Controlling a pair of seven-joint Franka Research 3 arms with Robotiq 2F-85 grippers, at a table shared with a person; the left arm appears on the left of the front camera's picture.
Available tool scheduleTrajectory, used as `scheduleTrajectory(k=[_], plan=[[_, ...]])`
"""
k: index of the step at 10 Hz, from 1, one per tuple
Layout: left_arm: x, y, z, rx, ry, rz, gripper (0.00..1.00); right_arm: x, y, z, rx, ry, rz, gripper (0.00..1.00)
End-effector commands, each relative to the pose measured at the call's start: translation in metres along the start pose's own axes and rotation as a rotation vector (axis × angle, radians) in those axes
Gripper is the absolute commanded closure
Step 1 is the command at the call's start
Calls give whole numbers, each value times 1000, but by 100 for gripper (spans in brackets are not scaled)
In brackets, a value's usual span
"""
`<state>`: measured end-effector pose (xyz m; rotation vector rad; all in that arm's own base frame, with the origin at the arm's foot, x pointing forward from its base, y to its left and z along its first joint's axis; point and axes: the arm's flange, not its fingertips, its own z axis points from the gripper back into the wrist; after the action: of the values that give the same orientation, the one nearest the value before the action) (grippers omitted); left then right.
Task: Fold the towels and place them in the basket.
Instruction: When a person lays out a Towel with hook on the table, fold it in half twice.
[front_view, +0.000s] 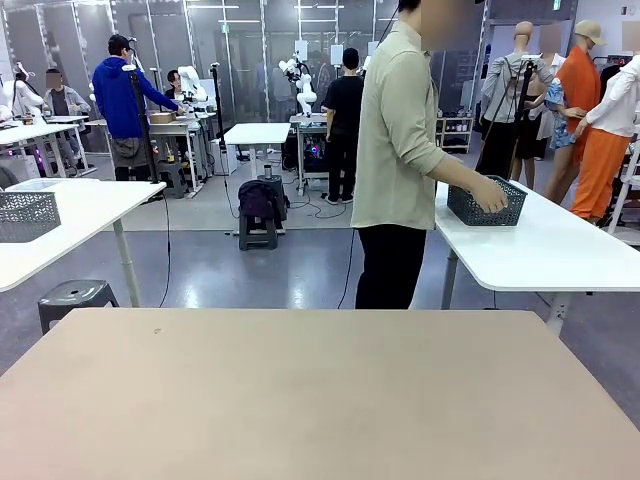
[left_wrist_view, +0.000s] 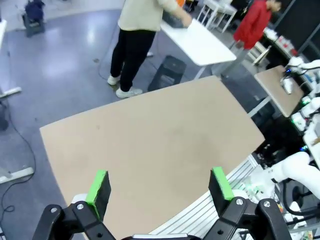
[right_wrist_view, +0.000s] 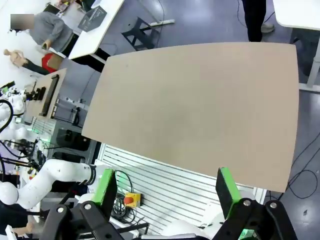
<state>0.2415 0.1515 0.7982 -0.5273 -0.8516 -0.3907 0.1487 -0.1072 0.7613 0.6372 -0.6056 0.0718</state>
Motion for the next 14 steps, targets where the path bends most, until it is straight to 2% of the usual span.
scheduleTrajectory(k=[1, 5, 8, 12, 14], plan=[[5, 4, 3, 26, 12, 2, 0, 15, 17, 8, -30, 16, -44, 0], [0, 5, 7, 62, 72, -6, 0, 20, 57, 28, -81, 51, -45, 0], [-1, 3, 7, 76, 78, -6, 0, 24, 79, 34, -125, 69, -44, 0], [-3, 2, 8, 91, 56, -8, 0, 24, 83, 29, -123, 87, -46, 0], [-4, 6, 7, 56, 74, -22, 0, 26, 77, 29, -113, 58, -14, 0]])
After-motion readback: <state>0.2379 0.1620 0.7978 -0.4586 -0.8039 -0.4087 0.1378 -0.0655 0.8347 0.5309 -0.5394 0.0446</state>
